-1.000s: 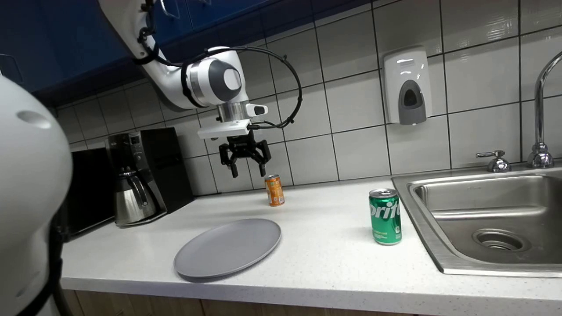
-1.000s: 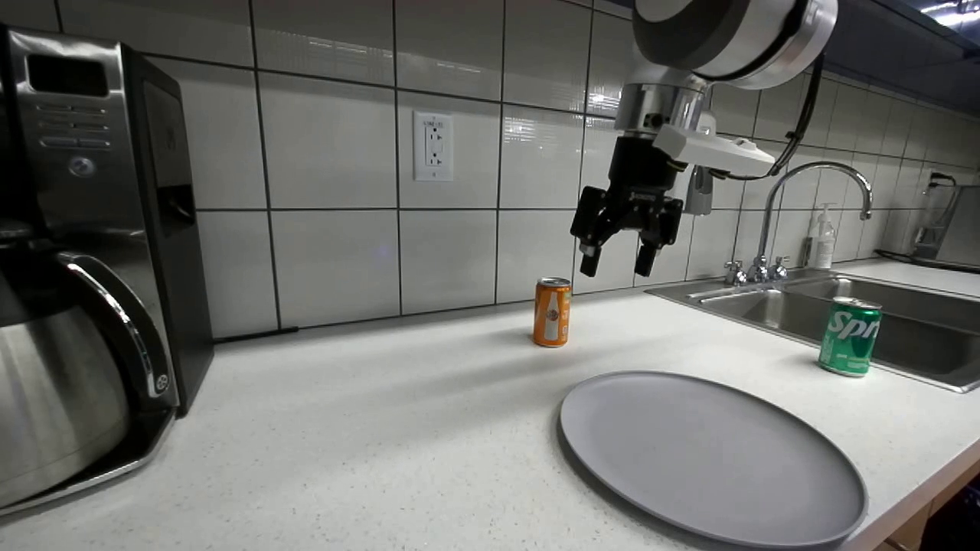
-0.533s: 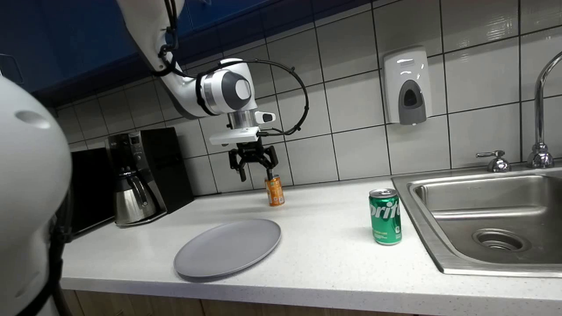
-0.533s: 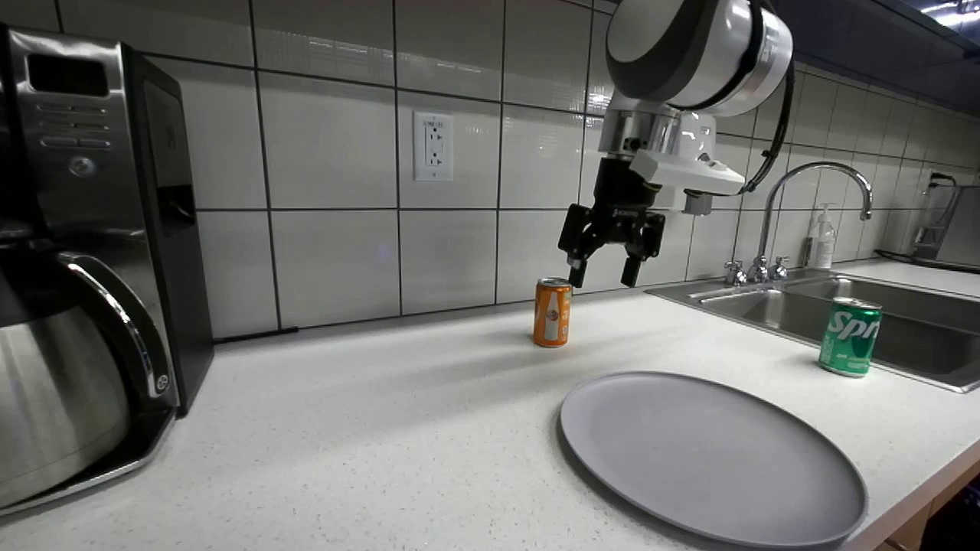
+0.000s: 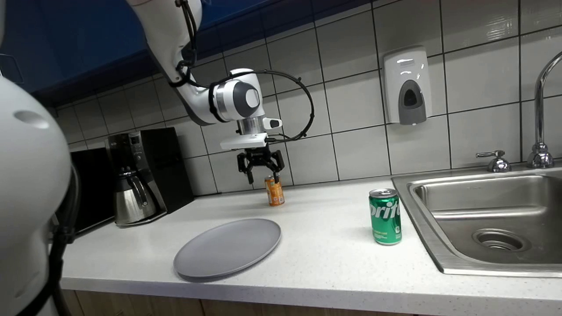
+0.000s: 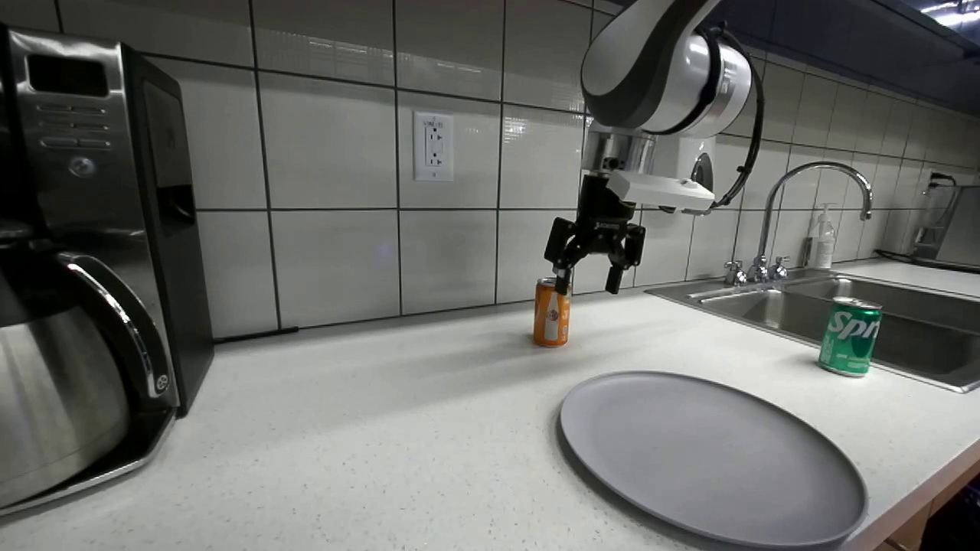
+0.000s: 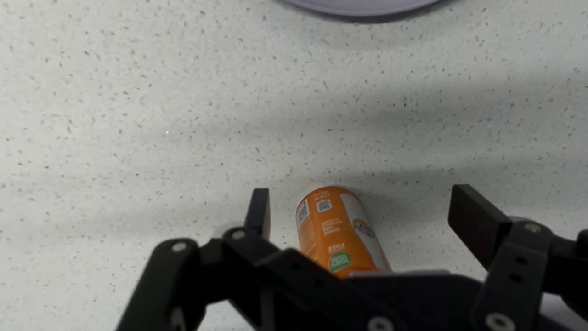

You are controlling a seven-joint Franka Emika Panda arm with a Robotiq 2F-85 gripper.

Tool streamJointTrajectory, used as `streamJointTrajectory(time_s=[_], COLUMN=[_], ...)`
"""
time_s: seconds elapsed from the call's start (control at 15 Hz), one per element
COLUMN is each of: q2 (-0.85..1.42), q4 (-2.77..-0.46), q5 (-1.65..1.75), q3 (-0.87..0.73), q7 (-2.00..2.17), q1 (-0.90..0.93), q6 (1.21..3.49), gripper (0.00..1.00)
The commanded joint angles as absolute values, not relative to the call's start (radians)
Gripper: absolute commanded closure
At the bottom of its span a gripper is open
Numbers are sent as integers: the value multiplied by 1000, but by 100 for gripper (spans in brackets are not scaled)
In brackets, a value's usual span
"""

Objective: Put the cans on the grey plate

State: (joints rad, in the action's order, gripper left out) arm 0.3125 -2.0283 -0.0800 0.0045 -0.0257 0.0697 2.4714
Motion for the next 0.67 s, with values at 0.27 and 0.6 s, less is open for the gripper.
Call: streamJointTrajectory(time_s=[0.27, 0.6], q2=[417, 464], q4=[-1881, -1815], q5=[-50, -50], q3=[9, 6], q7=[-7, -8], q1=[59, 57], q6=[2410, 2389], gripper=[0, 0])
